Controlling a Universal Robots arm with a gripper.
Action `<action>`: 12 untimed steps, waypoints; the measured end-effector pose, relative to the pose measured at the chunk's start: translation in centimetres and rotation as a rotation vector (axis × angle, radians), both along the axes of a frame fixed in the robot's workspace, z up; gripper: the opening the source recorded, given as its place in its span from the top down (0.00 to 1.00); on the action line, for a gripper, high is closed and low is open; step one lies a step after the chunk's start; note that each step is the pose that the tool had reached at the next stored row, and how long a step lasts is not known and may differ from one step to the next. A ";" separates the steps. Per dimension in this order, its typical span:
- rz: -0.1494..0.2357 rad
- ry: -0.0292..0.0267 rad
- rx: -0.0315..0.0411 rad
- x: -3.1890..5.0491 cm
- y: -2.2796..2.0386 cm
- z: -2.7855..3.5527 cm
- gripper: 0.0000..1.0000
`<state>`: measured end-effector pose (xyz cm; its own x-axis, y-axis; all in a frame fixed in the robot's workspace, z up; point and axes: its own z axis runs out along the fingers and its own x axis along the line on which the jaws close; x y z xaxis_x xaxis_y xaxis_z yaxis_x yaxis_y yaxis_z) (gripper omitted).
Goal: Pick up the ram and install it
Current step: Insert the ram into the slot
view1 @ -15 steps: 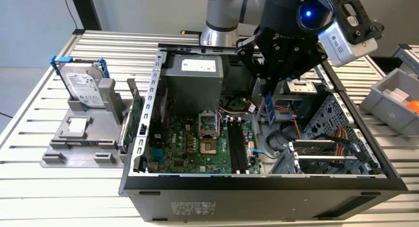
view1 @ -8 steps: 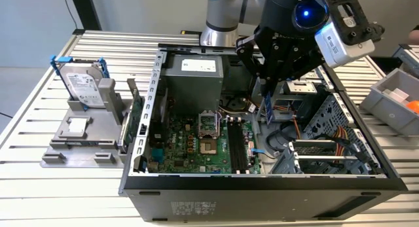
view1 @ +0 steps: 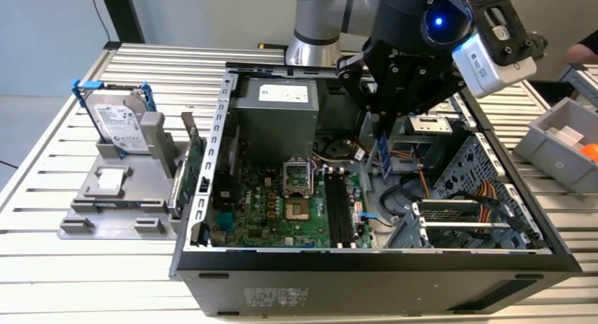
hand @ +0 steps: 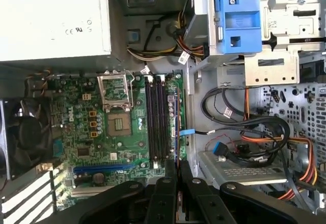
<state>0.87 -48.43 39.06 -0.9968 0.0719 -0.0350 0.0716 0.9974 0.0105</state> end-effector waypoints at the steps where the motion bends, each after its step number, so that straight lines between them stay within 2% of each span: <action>1: 0.010 0.0000 -0.0001 0.02 0.00 -0.03 1.00; 5: 0.032 0.0000 0.0000 0.14 0.00 -0.10 1.00; 12: 0.034 0.0002 0.0003 0.22 0.00 -0.17 1.00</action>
<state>1.09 -48.43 38.89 -0.9987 0.0381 -0.0348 0.0378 0.9992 0.0107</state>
